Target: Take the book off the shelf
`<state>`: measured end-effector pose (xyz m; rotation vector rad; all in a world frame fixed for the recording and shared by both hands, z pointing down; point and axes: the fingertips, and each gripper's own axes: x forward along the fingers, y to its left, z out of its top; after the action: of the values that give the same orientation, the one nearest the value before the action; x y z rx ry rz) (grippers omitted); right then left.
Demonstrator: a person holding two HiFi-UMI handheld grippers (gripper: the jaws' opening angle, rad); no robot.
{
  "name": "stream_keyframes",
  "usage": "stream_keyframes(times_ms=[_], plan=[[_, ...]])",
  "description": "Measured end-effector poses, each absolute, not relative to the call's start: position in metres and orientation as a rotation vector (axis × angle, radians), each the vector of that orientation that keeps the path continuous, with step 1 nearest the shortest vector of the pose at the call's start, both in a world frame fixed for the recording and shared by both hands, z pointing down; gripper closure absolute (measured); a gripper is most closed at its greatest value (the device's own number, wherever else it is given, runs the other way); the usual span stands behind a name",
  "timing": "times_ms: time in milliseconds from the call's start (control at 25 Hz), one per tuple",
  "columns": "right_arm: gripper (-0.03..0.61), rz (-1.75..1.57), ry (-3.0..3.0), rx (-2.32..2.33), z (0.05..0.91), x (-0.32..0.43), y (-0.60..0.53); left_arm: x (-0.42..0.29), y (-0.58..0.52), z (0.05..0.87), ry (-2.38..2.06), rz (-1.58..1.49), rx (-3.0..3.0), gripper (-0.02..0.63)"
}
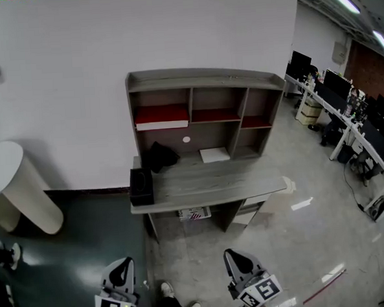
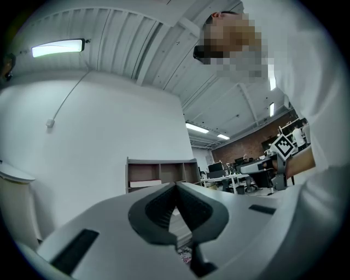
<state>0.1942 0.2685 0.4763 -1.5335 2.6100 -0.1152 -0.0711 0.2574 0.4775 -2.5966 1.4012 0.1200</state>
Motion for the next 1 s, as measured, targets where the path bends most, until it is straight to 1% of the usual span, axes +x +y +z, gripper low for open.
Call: stream_keyframes(times_ms=[120, 320, 480, 680, 1000], plan=[[0.555, -0.119, 2.618, -1.563, 0.478, 0.2, 0.258, -0.062, 0.244, 0.484, 1.382, 0.132, -2.63, 0.597], [0.557, -0.127, 2.668, -1.602, 0.486, 0.191, 0.222, -0.046, 0.196, 0.525, 1.344, 0.129, -2.766, 0.597], [0.557, -0.178, 2.674, -1.652, 0.493, 0.192, 0.175, -0.037, 0.134, 0.521, 1.283, 0.159, -2.786, 0.597], [0.555, -0.152, 2.706, -1.625, 0.474, 0.163, 0.095, -0.055, 0.05, 0.494, 1.254, 0.224, -2.773, 0.597], [0.555, -0.139, 2.725, -1.603, 0.451, 0.115, -0.007, -0.092, -0.065, 0.484, 1.231, 0.252, -2.778, 0.597]])
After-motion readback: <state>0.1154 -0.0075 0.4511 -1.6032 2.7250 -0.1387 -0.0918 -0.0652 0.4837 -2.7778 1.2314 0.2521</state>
